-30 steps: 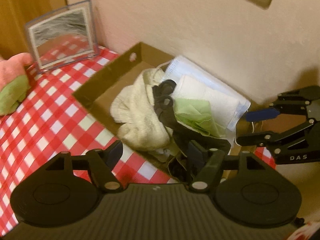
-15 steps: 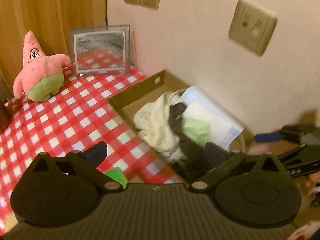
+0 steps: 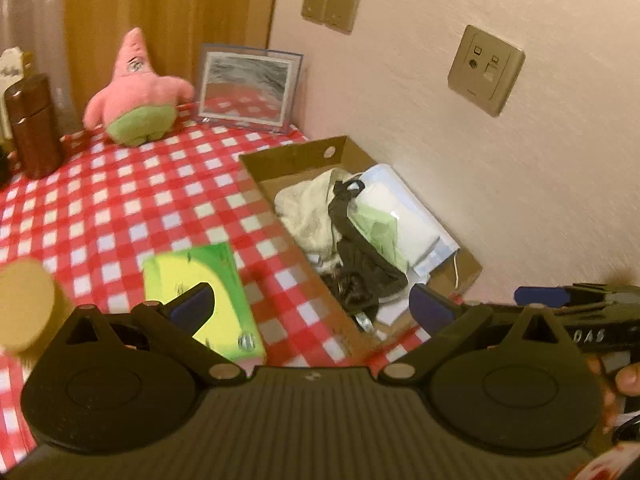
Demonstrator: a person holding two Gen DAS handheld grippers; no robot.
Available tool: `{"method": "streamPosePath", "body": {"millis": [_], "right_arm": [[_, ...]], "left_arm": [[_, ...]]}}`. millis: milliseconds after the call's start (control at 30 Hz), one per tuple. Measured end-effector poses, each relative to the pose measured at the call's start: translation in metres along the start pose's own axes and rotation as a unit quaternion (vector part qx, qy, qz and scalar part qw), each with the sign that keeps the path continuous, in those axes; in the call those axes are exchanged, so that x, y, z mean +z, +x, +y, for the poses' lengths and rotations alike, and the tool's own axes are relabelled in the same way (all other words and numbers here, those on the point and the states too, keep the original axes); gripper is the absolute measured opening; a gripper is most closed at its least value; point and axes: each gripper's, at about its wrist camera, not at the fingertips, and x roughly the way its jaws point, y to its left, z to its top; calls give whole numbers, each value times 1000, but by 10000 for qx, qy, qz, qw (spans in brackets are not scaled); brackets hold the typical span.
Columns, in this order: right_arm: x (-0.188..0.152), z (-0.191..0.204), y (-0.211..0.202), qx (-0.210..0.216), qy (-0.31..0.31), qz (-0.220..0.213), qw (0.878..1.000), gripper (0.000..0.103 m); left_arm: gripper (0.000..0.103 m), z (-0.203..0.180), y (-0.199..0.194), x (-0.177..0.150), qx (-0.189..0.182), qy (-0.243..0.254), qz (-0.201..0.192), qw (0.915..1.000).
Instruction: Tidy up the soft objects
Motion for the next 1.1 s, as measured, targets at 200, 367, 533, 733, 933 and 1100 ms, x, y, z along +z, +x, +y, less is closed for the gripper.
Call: {"method": "streamPosePath", "body": {"millis": [200, 367, 533, 733, 933, 1100], "right_arm": [[-19, 15, -29, -229, -224, -134, 9994, 81], [-36, 24, -41, -327, -389, -81, 9987, 81], [-49, 34, -54, -347, -472, -127, 9982, 81], [-62, 47, -63, -322, -676, -97, 9971, 81], [-76, 57, -71, -263, -785, -145, 9965, 81], [-88, 68, -79, -257, -913, -198, 9953, 81]], "left_arm": [[103, -13, -28, -34, 227, -101, -62, 9997], [103, -15, -49, -56, 325, -359, -150, 9987], [103, -19, -65, -75, 467, -400, -196, 9979], [102, -16, -84, -95, 709, -639, -188, 9953], [102, -21, -101, -113, 894, -620, -345, 9935], [103, -21, -105, -126, 963, -644, -305, 9928]]}}
